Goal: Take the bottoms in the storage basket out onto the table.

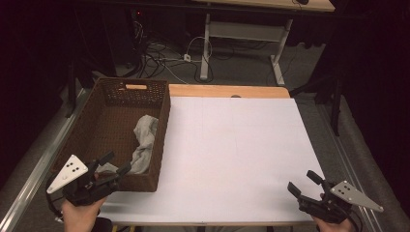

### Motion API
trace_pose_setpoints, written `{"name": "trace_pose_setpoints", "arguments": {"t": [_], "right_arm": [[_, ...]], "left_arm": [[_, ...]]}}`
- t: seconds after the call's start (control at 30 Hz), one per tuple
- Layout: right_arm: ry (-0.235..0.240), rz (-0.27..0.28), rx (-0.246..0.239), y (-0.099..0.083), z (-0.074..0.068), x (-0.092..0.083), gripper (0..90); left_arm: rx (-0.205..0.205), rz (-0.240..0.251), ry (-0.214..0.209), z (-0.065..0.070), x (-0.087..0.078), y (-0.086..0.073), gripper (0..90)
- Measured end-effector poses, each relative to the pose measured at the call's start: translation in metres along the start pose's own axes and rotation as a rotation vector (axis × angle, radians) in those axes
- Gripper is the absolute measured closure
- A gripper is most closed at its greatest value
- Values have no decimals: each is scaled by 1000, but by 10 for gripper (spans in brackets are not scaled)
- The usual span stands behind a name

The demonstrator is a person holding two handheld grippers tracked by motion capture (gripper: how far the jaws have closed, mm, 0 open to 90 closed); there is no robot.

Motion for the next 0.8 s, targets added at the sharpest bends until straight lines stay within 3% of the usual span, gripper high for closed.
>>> {"name": "trace_pose_setpoints", "arguments": {"t": [0.3, 0.8], "right_arm": [[2, -1, 3, 0, 1, 0, 175], [-4, 1, 7, 0, 1, 0, 175]], "left_arm": [[-14, -8, -6, 1, 3, 4, 299], [5, -3, -21, 1, 12, 19, 296]]}}
Point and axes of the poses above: each handheld gripper's, and its own axes: x roughly forward along the jaws, y roughly out of its top, z roughly to its right, the point moved 1 cm from there along x, roughly forward along the jaws, and after that the axes turned 3 degrees about x, right-handed, at the moved point
